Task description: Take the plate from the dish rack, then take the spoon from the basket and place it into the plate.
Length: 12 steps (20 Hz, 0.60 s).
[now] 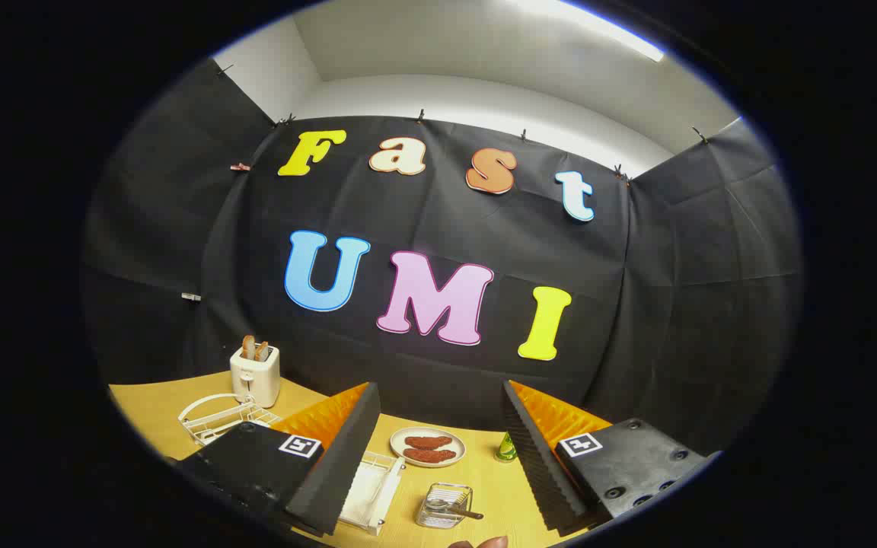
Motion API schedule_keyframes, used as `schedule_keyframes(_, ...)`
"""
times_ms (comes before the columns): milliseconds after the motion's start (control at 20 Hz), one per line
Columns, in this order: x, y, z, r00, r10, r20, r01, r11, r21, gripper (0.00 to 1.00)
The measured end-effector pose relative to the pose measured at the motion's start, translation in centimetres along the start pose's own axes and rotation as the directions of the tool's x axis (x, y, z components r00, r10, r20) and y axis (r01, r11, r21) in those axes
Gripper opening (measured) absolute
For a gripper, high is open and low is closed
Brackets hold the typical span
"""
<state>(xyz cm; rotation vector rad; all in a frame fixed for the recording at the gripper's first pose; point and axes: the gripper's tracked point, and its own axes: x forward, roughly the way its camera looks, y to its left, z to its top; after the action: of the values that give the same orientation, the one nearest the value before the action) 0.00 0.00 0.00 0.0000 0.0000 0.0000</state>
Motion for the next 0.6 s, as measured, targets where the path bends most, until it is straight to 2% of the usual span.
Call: schedule_keyframes(600, -0.95, 0.72, 0.66, 1.0, 0.01, 0.003, -0.01, 1.0, -0.008, 0.97)
